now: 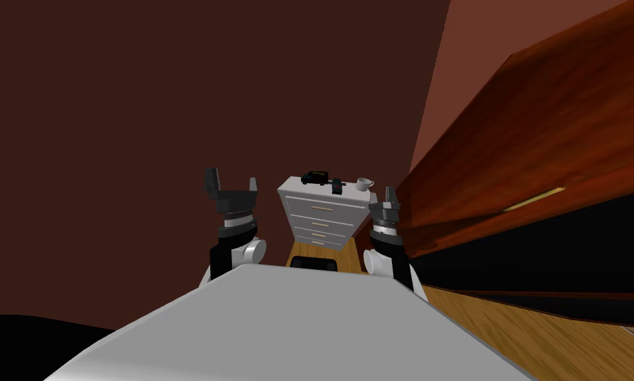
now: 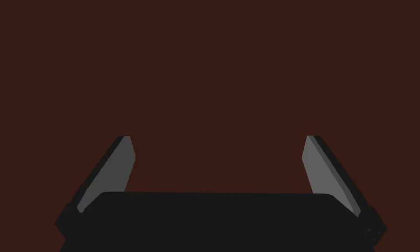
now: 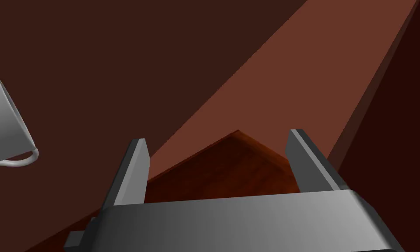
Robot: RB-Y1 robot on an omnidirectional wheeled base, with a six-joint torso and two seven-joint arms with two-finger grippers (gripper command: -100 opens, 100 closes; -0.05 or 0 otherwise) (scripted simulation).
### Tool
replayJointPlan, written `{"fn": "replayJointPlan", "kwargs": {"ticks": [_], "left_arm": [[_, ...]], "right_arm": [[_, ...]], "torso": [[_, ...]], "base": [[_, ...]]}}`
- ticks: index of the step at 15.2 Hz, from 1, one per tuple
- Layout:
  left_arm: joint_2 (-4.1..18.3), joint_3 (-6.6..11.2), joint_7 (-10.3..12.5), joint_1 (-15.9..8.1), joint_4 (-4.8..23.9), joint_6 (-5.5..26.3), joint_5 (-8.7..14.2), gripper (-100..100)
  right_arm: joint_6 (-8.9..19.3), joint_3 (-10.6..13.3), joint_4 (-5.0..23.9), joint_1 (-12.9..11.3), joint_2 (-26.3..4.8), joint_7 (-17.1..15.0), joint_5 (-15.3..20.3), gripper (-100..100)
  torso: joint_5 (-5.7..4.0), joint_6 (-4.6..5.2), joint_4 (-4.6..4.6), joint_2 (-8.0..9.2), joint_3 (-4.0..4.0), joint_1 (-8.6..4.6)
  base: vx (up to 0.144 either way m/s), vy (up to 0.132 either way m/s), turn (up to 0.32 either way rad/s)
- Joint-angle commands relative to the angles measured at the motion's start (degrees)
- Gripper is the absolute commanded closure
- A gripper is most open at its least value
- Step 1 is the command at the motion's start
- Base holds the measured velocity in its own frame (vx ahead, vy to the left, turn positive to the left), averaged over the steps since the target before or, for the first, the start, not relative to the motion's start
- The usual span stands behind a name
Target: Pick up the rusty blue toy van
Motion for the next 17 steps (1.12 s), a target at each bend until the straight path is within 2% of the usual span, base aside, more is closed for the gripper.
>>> {"fn": "replayJointPlan", "kwargs": {"ticks": [1,2,3,4,5,6,7,8,9,12,13,14,15,16,17], "left_arm": [[0.0,0.0,0.0,0.0,0.0,0.0,0.0,0],[0.0,0.0,0.0,0.0,0.0,0.0,0.0,0],[0.0,0.0,0.0,0.0,0.0,0.0,0.0,0],[0.0,0.0,0.0,0.0,0.0,0.0,0.0,0],[0.0,0.0,0.0,0.0,0.0,0.0,0.0,0],[0.0,0.0,0.0,0.0,0.0,0.0,0.0,0],[0.0,0.0,0.0,0.0,0.0,0.0,0.0,0],[0.0,0.0,0.0,0.0,0.0,0.0,0.0,0],[0.0,0.0,0.0,0.0,0.0,0.0,0.0,0],[0.0,0.0,0.0,0.0,0.0,0.0,0.0,0],[0.0,0.0,0.0,0.0,0.0,0.0,0.0,0],[0.0,0.0,0.0,0.0,0.0,0.0,0.0,0],[0.0,0.0,0.0,0.0,0.0,0.0,0.0,0],[0.0,0.0,0.0,0.0,0.0,0.0,0.0,0],[0.0,0.0,0.0,0.0,0.0,0.0,0.0,0]], "right_arm": [[1.91,0.06,0.15,-2.46,-1.34,-2.05,-0.52,-100],[3.16,0.1,0.37,-3.9,-2.06,-3.37,-0.84,-100],[3.16,0.1,0.37,-4.05,-2.06,-3.37,-0.84,-100],[4.7,0.14,0.74,-5.97,-2.82,-4.98,-1.23,-100],[4.7,0.14,0.74,-5.97,-2.82,-4.98,-1.23,-100],[6.5,0.17,1.26,-7.99,-3.57,-6.83,-1.66,-100],[6.5,0.17,1.26,-8.19,-3.57,-6.83,-1.66,-100],[8.43,0.21,1.97,-10.08,-4.3,-8.88,-2.13,-100],[8.57,0.21,1.97,-10.68,-4.3,-8.92,-2.13,-100],[12.43,0.24,3.93,-14.76,-5.66,-13.03,-3.14,-100],[13.44,0.24,3.93,-16.05,-5.66,-13.7,-3.14,-100],[13.44,0.24,3.93,-16.33,-5.66,-13.7,-3.14,-100],[15.5,0.22,5.18,-18.17,-6.29,-16.09,-3.66,-100],[16.2,0.22,5.18,-19.3,-6.29,-16.35,-3.66,-100],[16.2,0.22,5.18,-19.44,-6.29,-16.35,-3.66,-100]], "torso": [[0.0,0.0,0.0,0.0,0.0,0.0],[0.0,-0.01,0.0,-0.01,-0.01,0.01],[0.01,-0.01,0.0,-0.02,-0.01,0.06],[0.02,-0.01,0.0,-0.02,-0.01,0.09],[0.02,-0.01,0.0,-0.02,-0.01,0.11],[0.02,-0.01,0.0,-0.03,-0.02,0.11],[0.03,-0.01,0.0,-0.03,-0.02,0.11],[0.02,-0.01,-0.01,-0.04,-0.03,0.1],[0.02,-0.01,-0.01,-0.06,-0.03,0.09],[0.03,-0.01,-0.01,-0.07,-0.04,0.11],[0.02,-0.01,-0.02,-0.08,-0.05,0.11],[0.02,-0.01,-0.02,-0.08,-0.05,0.1],[0.02,-0.01,-0.01,-0.07,-0.04,0.07],[0.02,-0.01,-0.01,-0.06,-0.04,0.07],[0.02,-0.01,-0.01,-0.06,-0.04,0.07]], "base": [[-0.001,0.008,-0.03],[-0.001,0.024,-0.046],[-0.002,0.03,-0.034],[-0.002,0.029,-0.033],[0.001,0.025,-0.023],[0.003,0.025,-0.034],[0.003,0.023,-0.026],[0.006,0.021,-0.032],[0.007,0.021,-0.028],[0.008,0.027,-0.037],[0.007,0.021,-0.039],[0.004,0.012,-0.007],[0.003,0.012,-0.027],[0.004,0.013,-0.042],[0.003,0.01,-0.017]]}}
